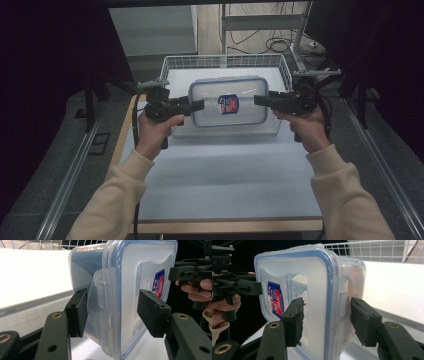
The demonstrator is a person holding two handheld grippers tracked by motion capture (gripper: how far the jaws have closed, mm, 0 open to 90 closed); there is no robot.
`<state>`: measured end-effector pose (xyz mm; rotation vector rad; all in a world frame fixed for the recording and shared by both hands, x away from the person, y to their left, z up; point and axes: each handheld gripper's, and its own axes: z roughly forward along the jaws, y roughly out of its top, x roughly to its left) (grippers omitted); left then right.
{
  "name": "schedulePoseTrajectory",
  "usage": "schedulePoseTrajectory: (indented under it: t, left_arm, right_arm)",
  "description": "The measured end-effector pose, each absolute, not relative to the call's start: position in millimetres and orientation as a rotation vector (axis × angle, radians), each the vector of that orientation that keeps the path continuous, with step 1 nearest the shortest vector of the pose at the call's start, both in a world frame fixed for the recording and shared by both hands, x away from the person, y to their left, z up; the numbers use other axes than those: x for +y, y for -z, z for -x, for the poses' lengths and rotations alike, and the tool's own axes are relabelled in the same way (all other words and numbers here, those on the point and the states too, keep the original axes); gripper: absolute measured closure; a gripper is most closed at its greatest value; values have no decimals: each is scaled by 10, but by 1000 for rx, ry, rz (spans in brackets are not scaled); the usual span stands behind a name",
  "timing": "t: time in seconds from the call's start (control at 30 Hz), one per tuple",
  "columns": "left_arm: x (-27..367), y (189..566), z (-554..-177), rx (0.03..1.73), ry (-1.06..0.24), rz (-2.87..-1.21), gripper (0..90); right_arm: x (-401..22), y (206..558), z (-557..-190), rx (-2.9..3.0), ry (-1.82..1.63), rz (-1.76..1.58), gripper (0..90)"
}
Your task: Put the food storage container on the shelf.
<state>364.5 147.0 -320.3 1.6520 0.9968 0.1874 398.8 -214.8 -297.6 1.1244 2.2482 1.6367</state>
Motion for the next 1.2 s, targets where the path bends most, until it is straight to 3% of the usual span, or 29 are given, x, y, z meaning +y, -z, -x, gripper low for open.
schedulePoseTrajectory:
  t: [0.83,1.2]
  left_arm:
    - [1535,2879,-4342,1004,-178,-1667,432]
    - [1568,3057,-4597,1042,-94,-1662,431]
  right_arm:
    - [-2072,2767,-4584,2224,-1630,-1223,444]
    - [-2031,2819,-4809,2257,-1573,-1288,442]
